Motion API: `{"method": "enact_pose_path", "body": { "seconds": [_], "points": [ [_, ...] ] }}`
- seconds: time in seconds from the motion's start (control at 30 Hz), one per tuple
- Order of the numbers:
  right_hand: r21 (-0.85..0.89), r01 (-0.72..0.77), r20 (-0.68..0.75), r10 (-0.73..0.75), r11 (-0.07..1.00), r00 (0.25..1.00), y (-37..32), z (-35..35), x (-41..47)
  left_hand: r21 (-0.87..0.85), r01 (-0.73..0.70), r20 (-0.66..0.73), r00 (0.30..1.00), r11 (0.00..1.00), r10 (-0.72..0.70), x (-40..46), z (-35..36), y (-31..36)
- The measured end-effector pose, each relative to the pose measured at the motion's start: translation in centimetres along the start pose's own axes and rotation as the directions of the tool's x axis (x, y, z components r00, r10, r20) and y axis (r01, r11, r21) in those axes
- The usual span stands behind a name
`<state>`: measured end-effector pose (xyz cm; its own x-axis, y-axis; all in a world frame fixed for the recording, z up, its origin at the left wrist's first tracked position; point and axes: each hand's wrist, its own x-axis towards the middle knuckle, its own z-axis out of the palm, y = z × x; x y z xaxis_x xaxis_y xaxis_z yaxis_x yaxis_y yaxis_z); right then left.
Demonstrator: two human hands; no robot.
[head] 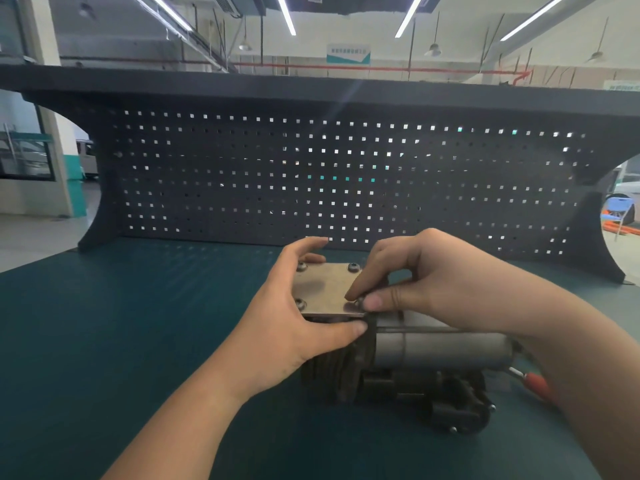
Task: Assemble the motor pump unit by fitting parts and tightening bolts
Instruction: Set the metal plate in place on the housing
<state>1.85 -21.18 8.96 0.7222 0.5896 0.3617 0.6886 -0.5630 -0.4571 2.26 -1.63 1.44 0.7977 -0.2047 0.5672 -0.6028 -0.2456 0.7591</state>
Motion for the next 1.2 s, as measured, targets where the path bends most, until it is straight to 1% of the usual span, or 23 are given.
{"method": "enact_pose_path", "body": {
  "seconds": [0.1,0.23,0.37,0.53,0.6,0.73,0.8,0.93,1.03,1.13,1.2],
  "points": [
    [0.035,0.011,-0.004,-0.011,0.999,1.000,0.3,0.0,0.1,-0.009,-0.004,0.004,1.000,1.000,0.004,0.0,0.0,-0.1],
    [0.014,0.028,-0.031,-0.028,0.999,0.999,0.4,0.4,0.2,-0.015,-0.006,0.033,0.999,1.000,0.006,0.0,-0.1,-0.1],
    [0.044,0.002,-0.076,0.001,0.999,0.997,0.1,0.6,0.0,-0.026,-0.006,0.055,0.998,1.000,0.007,-0.1,-0.3,0.0],
    [0.067,-0.011,-0.120,0.019,0.998,0.993,0.1,1.0,0.1,-0.045,-0.008,0.035,0.999,0.999,0.010,0.0,-0.1,0.0],
    [0.088,-0.002,-0.104,0.011,0.996,0.994,0.2,0.9,0.0,-0.056,-0.003,0.030,1.000,0.998,0.005,-0.1,0.0,0.0],
    [0.108,0.038,-0.023,-0.036,0.993,0.999,0.8,0.4,-0.5,-0.069,0.008,0.038,0.999,0.998,-0.005,-0.1,-0.1,0.0],
    [0.116,0.052,-0.048,-0.046,0.992,0.998,1.0,0.5,-0.5,-0.067,0.004,0.036,0.999,0.998,-0.001,-0.1,0.0,0.0],
    [0.139,0.031,-0.118,-0.015,0.990,0.993,1.1,0.9,-0.4,-0.072,0.007,0.034,0.999,0.997,-0.005,-0.1,0.0,-0.1],
    [0.120,0.030,-0.128,-0.014,0.992,0.992,0.9,1.2,-0.7,-0.066,0.006,0.032,0.999,0.998,-0.004,-0.1,0.0,0.0],
    [0.140,0.038,-0.131,-0.019,0.989,0.991,0.5,1.4,-1.0,-0.071,0.001,0.023,1.000,0.997,0.001,-0.1,0.1,0.0],
    [0.136,0.023,-0.174,0.001,0.991,0.985,0.5,1.6,-0.9,-0.073,-0.004,0.018,1.000,0.997,0.005,0.0,0.1,-0.1]
  ]
}}
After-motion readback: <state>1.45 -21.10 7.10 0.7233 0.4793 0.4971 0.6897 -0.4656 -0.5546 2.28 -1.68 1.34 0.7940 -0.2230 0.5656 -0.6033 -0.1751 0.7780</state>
